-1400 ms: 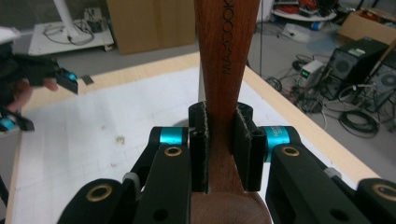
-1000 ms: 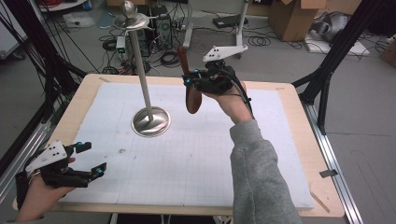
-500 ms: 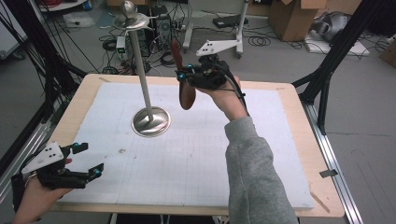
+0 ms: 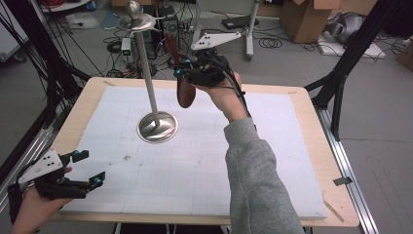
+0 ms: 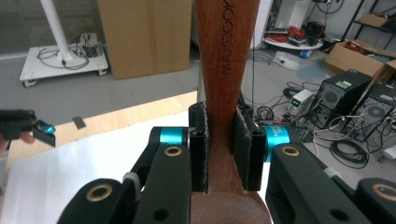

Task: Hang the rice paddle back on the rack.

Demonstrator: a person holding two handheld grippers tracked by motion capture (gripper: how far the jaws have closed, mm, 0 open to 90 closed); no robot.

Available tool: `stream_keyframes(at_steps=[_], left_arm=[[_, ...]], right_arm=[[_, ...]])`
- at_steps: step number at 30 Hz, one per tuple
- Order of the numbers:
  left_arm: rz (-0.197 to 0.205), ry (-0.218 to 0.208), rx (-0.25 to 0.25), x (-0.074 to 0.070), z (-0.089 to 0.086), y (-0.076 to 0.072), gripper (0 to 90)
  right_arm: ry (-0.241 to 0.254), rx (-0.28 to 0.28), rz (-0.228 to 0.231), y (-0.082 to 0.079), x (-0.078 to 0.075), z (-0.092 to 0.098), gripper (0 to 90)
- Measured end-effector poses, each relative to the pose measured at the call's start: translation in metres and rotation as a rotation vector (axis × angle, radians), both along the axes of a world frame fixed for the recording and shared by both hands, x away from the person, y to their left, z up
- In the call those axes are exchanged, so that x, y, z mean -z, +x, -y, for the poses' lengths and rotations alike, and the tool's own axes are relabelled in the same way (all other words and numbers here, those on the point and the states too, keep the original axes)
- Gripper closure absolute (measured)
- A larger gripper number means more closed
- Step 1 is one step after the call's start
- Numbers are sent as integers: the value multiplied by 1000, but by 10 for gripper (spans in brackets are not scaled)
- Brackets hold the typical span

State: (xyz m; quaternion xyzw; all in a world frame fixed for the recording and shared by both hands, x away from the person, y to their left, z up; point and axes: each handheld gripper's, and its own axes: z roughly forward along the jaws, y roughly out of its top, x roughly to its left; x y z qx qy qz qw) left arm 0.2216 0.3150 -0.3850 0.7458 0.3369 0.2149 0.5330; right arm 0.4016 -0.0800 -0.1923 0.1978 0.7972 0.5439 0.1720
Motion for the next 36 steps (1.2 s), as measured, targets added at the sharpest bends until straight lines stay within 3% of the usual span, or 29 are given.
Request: stream_keyframes(at_steps=[20,36], left_arm=[[0,-15,-14,-1,-8,-6,59],[-11,3,-27,0,-11,-8,59]], right_arm=[[9,46,5,9,-9,-13,778],[23,46,10,10,-10,-16,778]])
